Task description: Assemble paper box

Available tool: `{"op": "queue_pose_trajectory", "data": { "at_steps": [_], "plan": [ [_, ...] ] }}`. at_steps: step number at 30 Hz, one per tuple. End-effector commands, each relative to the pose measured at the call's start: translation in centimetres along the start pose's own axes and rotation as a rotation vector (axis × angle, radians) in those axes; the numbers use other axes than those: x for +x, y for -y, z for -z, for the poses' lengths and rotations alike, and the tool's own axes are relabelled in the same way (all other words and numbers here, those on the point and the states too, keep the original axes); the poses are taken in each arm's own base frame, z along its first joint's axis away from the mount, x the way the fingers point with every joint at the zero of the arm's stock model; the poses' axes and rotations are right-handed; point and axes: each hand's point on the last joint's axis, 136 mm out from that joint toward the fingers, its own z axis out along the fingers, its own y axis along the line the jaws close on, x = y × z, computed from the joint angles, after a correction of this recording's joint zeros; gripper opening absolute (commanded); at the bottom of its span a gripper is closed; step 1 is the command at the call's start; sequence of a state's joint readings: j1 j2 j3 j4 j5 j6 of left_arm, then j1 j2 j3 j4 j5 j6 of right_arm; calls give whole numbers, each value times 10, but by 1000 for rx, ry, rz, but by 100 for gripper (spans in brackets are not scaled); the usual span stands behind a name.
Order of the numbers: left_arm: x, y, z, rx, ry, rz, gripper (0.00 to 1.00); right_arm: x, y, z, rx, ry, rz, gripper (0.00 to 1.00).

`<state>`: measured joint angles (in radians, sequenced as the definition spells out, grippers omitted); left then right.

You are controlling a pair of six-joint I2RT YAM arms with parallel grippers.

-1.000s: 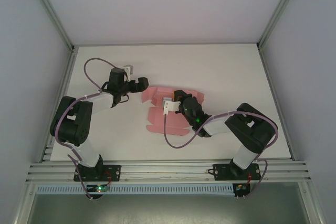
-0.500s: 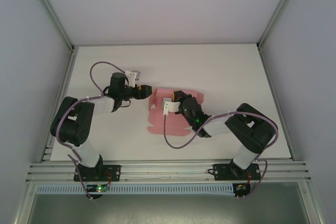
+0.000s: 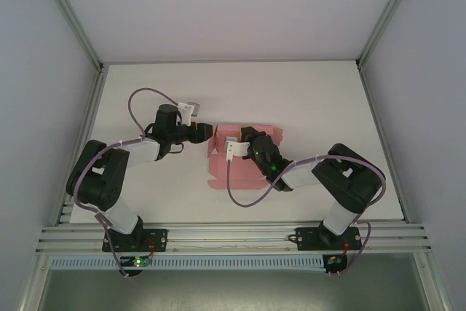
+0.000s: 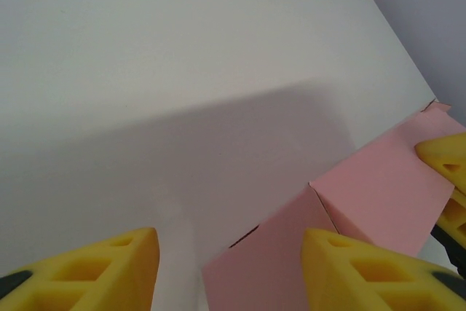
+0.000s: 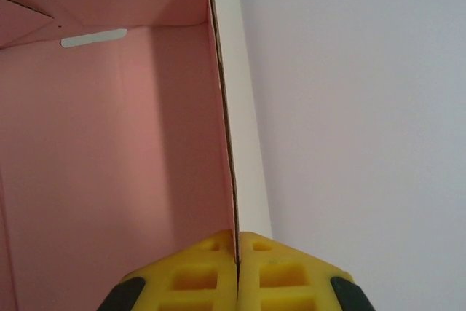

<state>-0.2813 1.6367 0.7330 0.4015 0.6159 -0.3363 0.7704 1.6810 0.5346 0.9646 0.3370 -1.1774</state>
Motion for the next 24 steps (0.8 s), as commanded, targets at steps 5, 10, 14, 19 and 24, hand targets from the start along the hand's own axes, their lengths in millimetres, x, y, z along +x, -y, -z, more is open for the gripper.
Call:
{"op": "queue_pose_trajectory", "data": {
  "at_steps": [5,10,14,19,24],
  "plan": [
    [44,-1,-2,-49,-142,86,52,5,19,0,64,-43,-48,0],
    [55,-9,-2,-85,-172,138,50,7,20,-1,67,-48,-51,0],
    [66,-20,0,-151,-203,172,47,8,20,0,66,-54,-50,0],
    [76,-15,1,-121,-222,193,47,10,20,-2,65,-64,-49,0],
    [89,-19,7,-171,-255,209,47,12,20,-2,65,-71,-42,0]
  ]
}}
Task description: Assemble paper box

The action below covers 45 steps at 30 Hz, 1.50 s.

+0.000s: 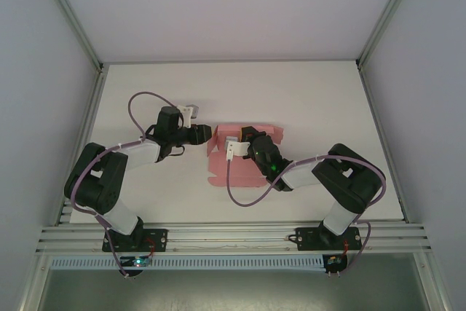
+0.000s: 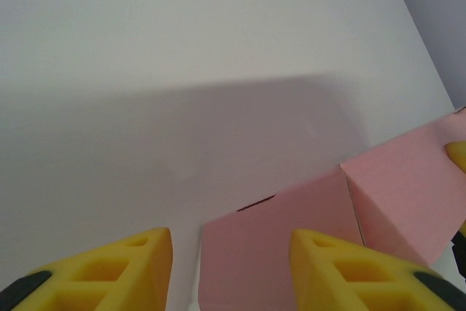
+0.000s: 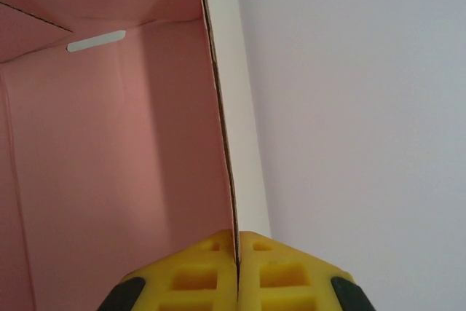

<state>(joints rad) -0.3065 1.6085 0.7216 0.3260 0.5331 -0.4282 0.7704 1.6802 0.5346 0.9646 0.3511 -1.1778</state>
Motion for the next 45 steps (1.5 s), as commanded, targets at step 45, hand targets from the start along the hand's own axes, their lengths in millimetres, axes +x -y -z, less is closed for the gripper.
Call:
{"op": "queue_pose_trajectory", "data": {
  "at_steps": [45],
  "plan": [
    [27,21,-26,193,-181,-152,55,32,-5,-12,-81,-145,-53,0]
  ]
}}
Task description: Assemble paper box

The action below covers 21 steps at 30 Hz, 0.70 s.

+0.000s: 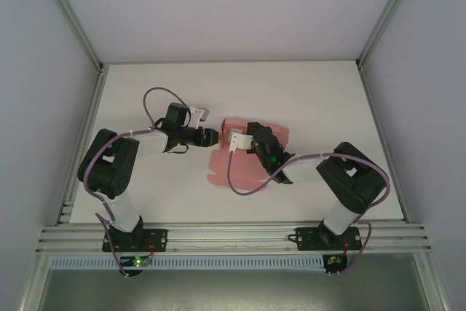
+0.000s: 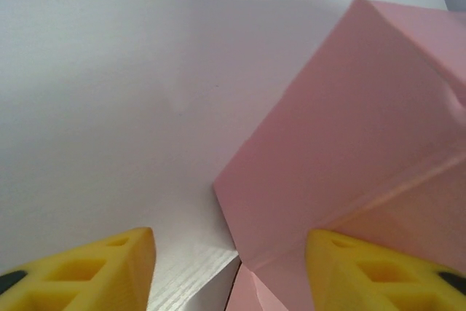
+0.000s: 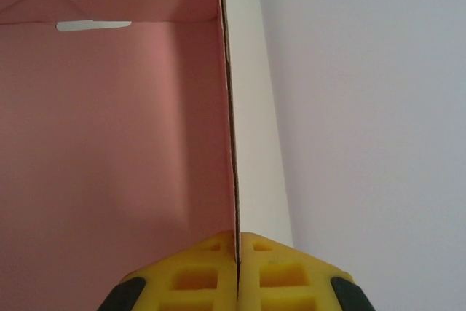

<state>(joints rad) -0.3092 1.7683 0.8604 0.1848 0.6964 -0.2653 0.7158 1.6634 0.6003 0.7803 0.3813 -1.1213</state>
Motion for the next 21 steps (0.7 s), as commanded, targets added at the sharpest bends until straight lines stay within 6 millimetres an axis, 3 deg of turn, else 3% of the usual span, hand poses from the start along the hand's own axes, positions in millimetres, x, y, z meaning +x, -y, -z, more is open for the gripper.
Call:
{"op": "queue_pose_trajectory", "data": {
  "at_steps": [1,9,13,21],
  "plan": [
    [5,19,-1,77,5,-99,55,5,-8,-2,-24,-30,-14,0],
    [0,23,-5,76,53,-144,52,0,-9,4,-37,-9,-12,0],
    [-5,35,-4,100,97,-198,52,-8,-15,8,-59,9,-2,0],
    [-13,22,1,-51,164,-221,52,-17,-18,19,-62,43,12,0]
  ]
}}
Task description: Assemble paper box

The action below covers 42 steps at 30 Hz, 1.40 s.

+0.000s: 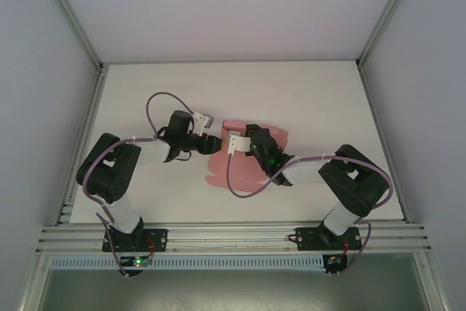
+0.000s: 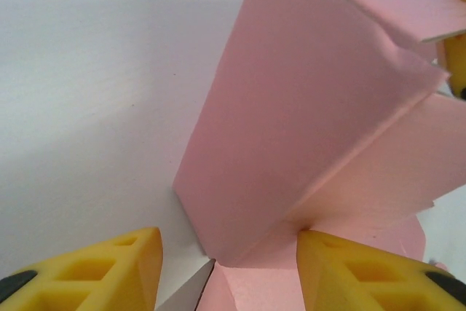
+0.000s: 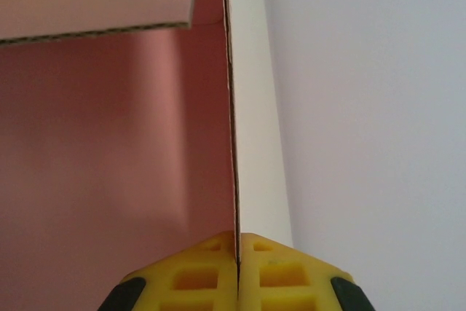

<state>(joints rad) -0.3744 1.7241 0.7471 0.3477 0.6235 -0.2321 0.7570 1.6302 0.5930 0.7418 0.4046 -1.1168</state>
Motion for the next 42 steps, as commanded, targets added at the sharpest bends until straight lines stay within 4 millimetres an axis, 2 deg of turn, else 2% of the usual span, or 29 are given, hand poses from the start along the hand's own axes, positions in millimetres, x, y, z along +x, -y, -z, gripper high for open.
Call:
{"op": "queue_pose_trajectory", "data": {
  "at_steps": [1,7,13,19,24,31,37,42],
  "plan": [
    [-29,4,7,-55,119,-95,53,-7,-15,11,-53,37,0,0],
    [-30,8,7,-67,122,-126,56,-11,-30,17,-117,36,24,0],
    [-25,14,7,-48,139,-174,58,-9,-33,19,-85,15,60,0],
    [-35,27,9,-23,203,-209,58,-9,-39,18,-103,5,63,0],
    [-33,34,1,0,170,-232,58,-7,-43,17,-116,-12,75,0],
    [-37,29,-6,-11,177,-208,51,-8,-42,19,-118,-1,63,0],
    [-36,10,-13,-143,180,-217,42,-10,-45,20,-135,13,53,0],
    [-35,6,-18,-213,188,-260,38,-10,-47,20,-157,7,51,0]
  ]
}}
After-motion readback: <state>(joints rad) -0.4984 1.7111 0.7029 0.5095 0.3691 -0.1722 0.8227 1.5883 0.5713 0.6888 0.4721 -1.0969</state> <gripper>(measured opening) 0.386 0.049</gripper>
